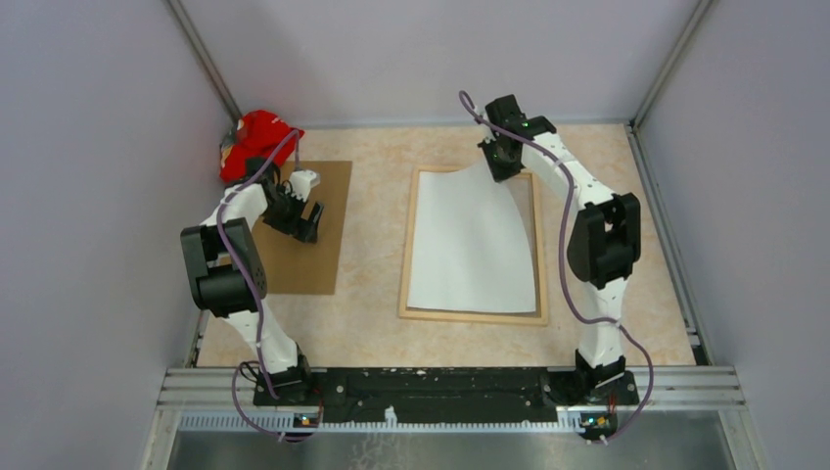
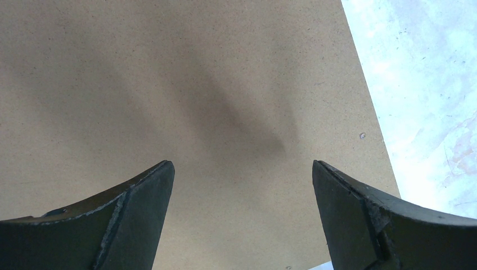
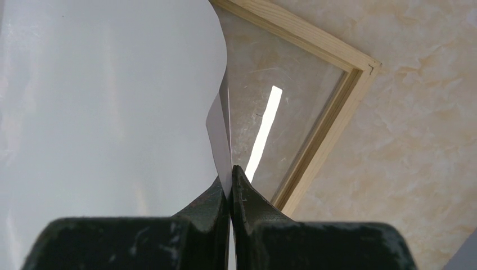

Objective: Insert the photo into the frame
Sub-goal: Place the photo frame item in the photo frame.

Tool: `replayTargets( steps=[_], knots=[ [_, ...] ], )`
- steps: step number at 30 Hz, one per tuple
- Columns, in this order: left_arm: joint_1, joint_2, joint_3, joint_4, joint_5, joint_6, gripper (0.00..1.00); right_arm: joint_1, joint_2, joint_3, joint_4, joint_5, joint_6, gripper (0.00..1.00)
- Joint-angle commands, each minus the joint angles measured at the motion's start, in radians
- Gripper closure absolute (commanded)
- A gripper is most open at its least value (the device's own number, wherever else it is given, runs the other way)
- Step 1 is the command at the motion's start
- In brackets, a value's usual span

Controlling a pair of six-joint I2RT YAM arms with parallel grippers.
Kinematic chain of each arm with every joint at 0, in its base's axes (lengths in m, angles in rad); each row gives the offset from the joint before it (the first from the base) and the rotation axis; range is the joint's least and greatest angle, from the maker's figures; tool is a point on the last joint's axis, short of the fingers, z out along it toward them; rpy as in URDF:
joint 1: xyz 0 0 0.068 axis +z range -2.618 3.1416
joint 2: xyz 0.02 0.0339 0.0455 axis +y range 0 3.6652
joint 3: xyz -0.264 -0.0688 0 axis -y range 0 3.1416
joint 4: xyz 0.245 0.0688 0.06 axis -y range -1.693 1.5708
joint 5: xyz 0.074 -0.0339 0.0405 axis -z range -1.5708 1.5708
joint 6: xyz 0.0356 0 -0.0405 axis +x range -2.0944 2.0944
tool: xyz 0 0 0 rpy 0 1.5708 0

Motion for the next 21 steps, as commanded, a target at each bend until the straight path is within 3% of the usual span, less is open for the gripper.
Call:
replayTargets(
  steps=[1, 11, 18, 19, 21],
  knots=[
    [-0.001, -0.008, 0.001, -0.002, 0.009, -0.003, 0.01, 0.008, -0.067, 0.004, 0.036, 0.016, -0.004, 1.00],
    [-0.002, -0.006, -0.001, 0.001, 0.015, -0.006, 0.01, 0.009, -0.079, -0.021, 0.048, 0.008, 0.025, 1.00],
    [-0.002, -0.007, -0.010, 0.005, 0.019, -0.006, 0.01, 0.009, -0.089, -0.048, 0.067, 0.049, 0.060, 0.81],
    [-0.002, -0.007, -0.009, 0.006, 0.019, -0.006, 0.01, 0.009, -0.089, -0.047, 0.067, 0.054, 0.067, 0.78],
    [-0.001, -0.012, -0.011, 0.008, 0.016, -0.006, 0.01, 0.009, -0.086, -0.048, 0.065, 0.073, 0.079, 0.40]
  ],
)
